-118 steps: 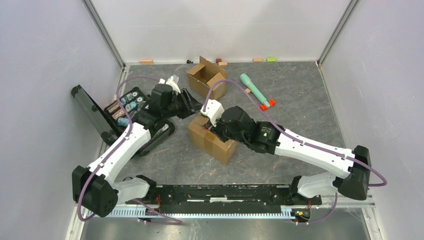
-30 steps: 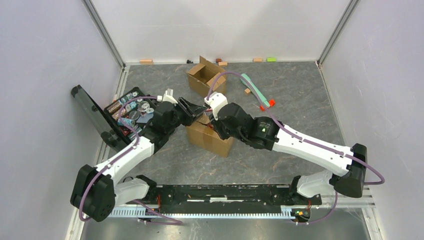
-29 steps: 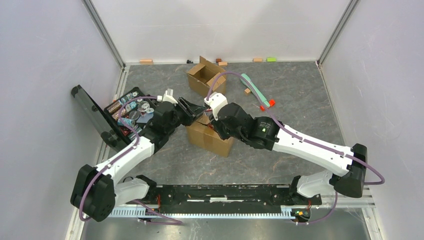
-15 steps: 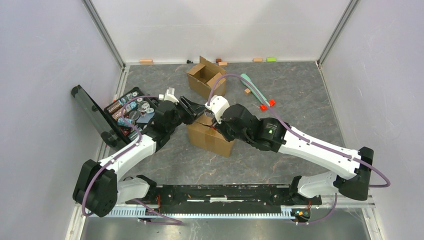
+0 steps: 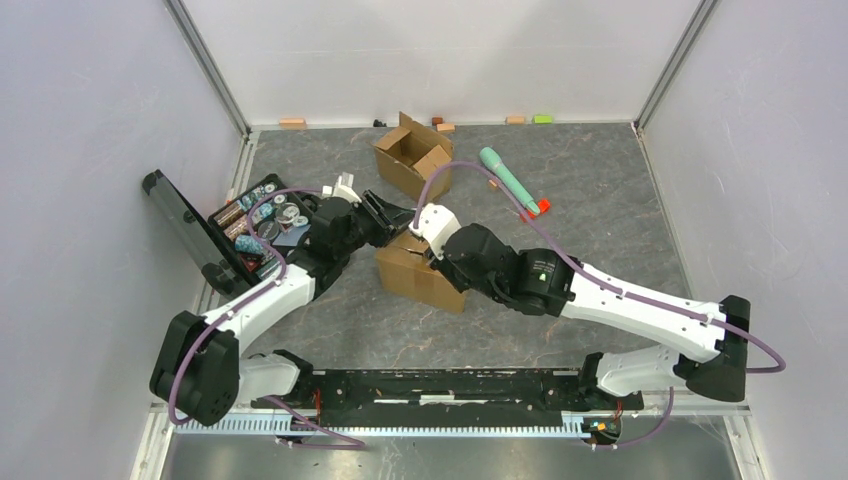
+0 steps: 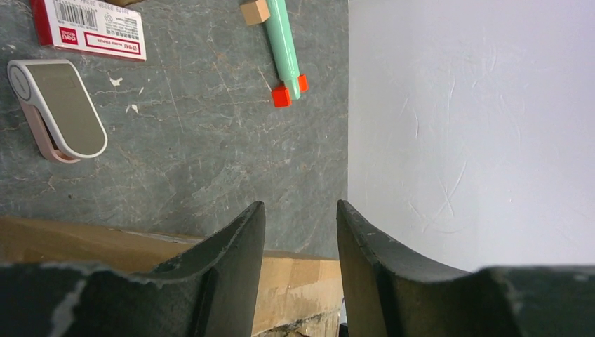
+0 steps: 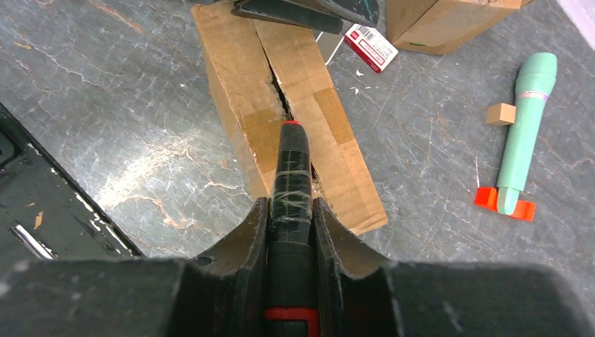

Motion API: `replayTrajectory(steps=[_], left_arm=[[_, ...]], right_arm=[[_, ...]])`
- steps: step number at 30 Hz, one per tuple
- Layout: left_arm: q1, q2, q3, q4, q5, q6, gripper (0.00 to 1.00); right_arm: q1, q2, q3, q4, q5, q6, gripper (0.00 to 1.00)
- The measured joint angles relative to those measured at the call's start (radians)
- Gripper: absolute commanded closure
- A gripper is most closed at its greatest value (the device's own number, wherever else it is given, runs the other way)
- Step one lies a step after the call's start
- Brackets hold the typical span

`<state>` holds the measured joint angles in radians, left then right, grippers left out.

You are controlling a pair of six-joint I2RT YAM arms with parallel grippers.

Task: Unpack the express box
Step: Cut the express box at the center of the board.

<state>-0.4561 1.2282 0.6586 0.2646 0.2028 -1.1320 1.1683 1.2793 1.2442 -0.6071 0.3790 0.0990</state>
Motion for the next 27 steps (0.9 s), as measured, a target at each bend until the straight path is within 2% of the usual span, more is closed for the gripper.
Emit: replayTrajectory(steps=[12,21,27], left_arm=[[0.0,0.023,0.029,-0.017,0.017,0.017,0.49],[0.008,0.127,0.203,-0.183,0.022,0.11,0.49],[0.011,0.097,0.216,-0.249,0.05,0.122,0.47]], right_arm=[[0.055,-0.022,-0.083,0.07,0.086,-0.019,1.0],[0.064,0.199,0.154,0.006,0.055,0.141,1.0],[0.067,0.243,0.197,-0.013,0.077,0.185,1.0]])
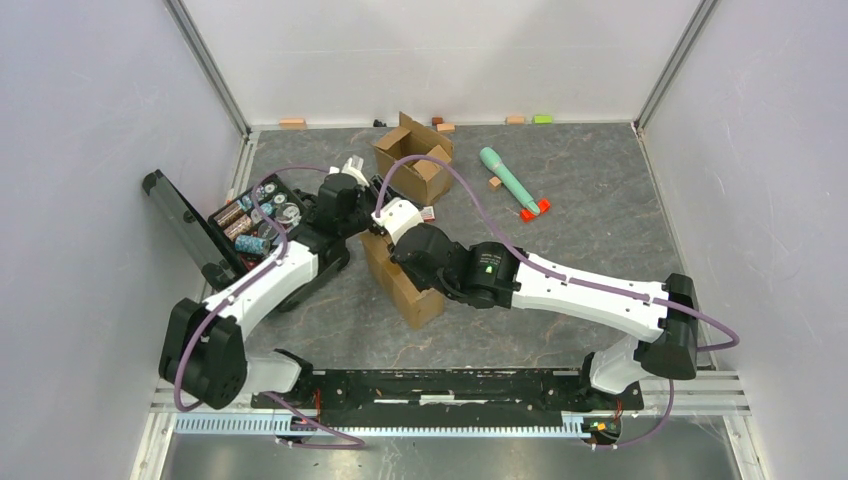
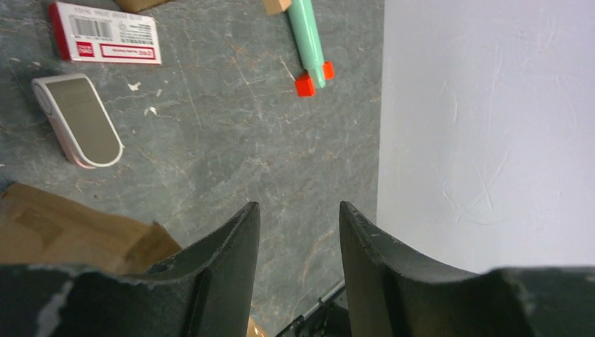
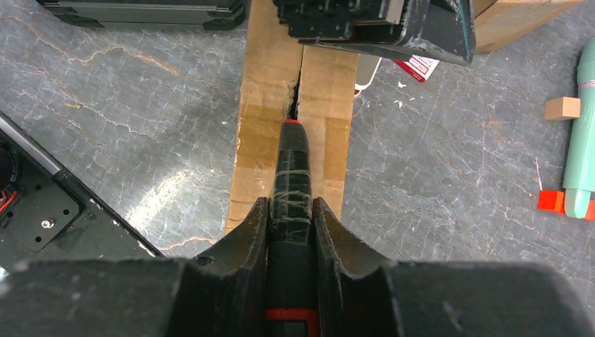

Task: Unpack the express box
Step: Cut the express box at the center of the board.

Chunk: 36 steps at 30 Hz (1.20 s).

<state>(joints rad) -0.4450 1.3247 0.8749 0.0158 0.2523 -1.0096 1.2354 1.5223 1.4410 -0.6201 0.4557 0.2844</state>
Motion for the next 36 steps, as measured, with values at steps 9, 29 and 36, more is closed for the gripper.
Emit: replayTrajectory(steps=[9,29,36], left_arm=[[0.002,-0.072,-0.109,0.065,0.047,-0.032,0.47],[0.042,-0.082,-0.208,0.237,0.073,-0.04,0.49],[0.048,-0.076,-0.224,0.274,0.089,-0.045,0.49]], right_arm=[[0.0,0.0,0.002,-0.017,0.029,0.026,1.0],[0.007,0.018,0.096,-0.186,0.027,0.056,1.0],[0.017,0.018,0.096,-0.2,0.032,0.048,1.0]])
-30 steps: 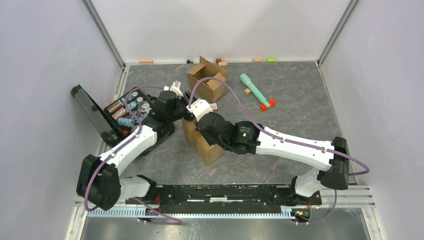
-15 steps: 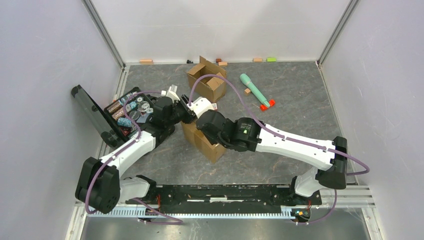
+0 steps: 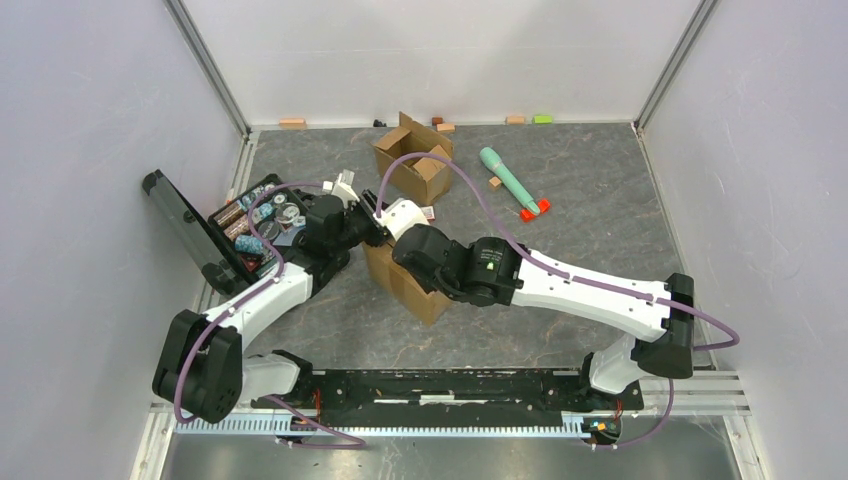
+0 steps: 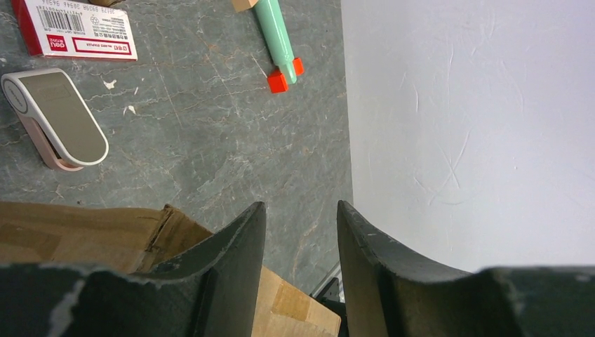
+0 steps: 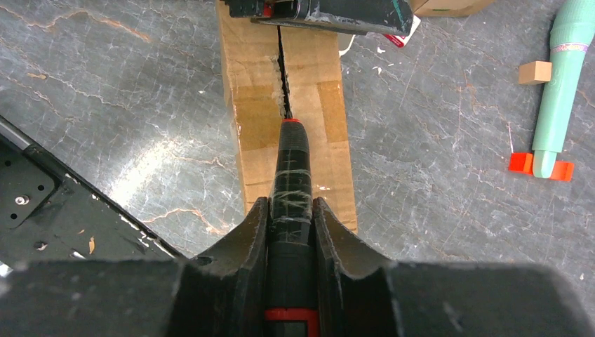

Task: Unpack the express box
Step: Cut the express box at the center of the board.

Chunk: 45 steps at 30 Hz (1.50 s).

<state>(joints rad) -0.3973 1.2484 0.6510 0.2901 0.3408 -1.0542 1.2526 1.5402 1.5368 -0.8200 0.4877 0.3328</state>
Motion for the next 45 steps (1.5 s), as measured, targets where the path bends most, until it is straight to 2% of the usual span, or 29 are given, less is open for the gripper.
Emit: replayTrajectory(steps=[23,45], left_arm=[[0.013,0.001,-0.017,0.031,0.026,0.0,0.49],[0.016,0.002,-0.018,0.031,0.035,0.0,0.5]], right_arm=[[0.04,-0.074,-0.016,-0.105,0.01,0.04,1.0],[0.052,-0.22,-0.208,-0.003,0.002,0.109,1.0]])
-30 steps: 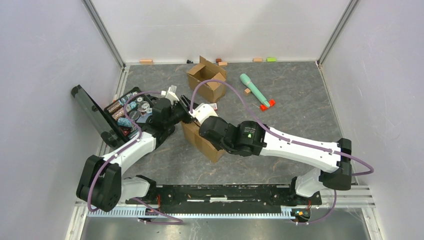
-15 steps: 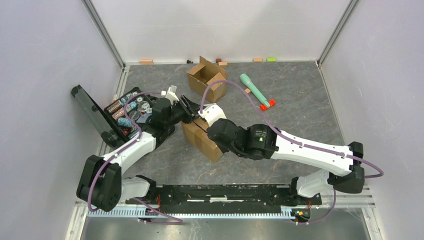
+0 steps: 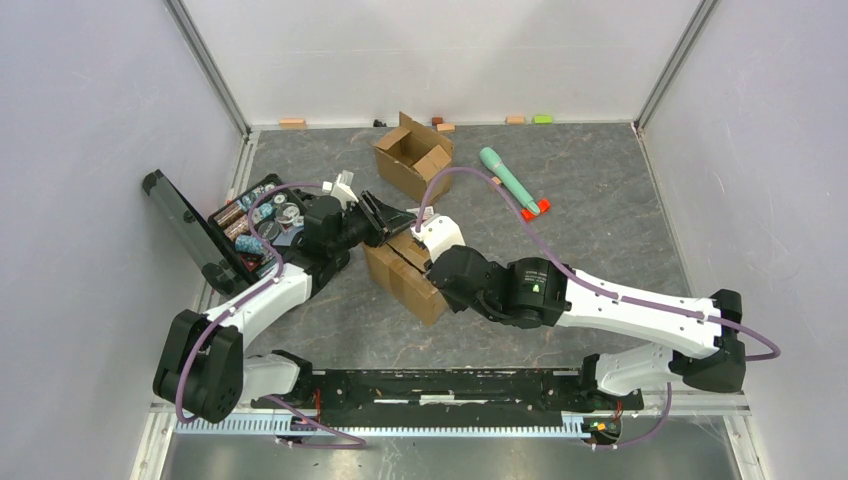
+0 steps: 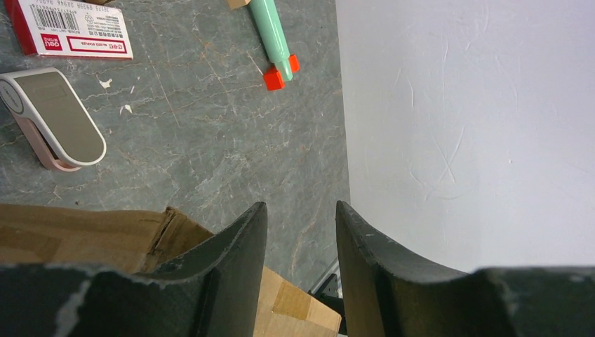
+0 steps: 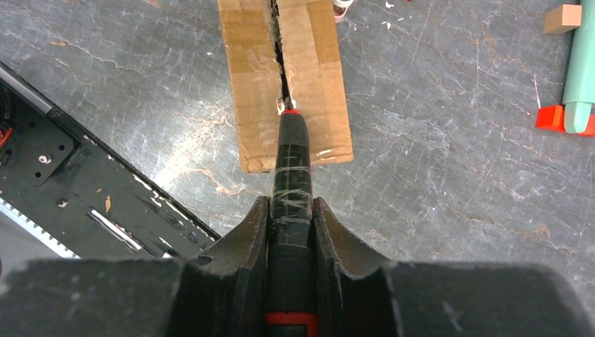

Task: Unpack the express box
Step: Cut the express box at the center of the board.

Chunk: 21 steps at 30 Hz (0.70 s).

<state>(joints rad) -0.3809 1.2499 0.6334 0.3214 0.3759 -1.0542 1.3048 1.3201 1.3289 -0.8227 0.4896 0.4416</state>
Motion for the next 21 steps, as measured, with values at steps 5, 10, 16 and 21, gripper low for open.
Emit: replayTrajectory(steps=[5,10,16,21], left_arm=[[0.002,0.0,-0.001,0.0,0.002,0.0,0.5],[0.005,0.0,-0.005,0.005,0.008,0.0,0.5],[0.008,0.0,-0.005,0.007,0.015,0.0,0.5],[0.013,0.004,-0.005,0.011,0.021,0.0,0.5]], right_arm=[[0.001,-0.003,0.0,-0.016,-0.008,0.006,1.0],[0.001,-0.013,-0.002,-0.024,-0.019,0.01,1.0],[0.001,-0.031,-0.009,-0.05,-0.041,0.022,1.0],[0.003,-0.062,-0.053,-0.114,-0.085,0.034,1.0]])
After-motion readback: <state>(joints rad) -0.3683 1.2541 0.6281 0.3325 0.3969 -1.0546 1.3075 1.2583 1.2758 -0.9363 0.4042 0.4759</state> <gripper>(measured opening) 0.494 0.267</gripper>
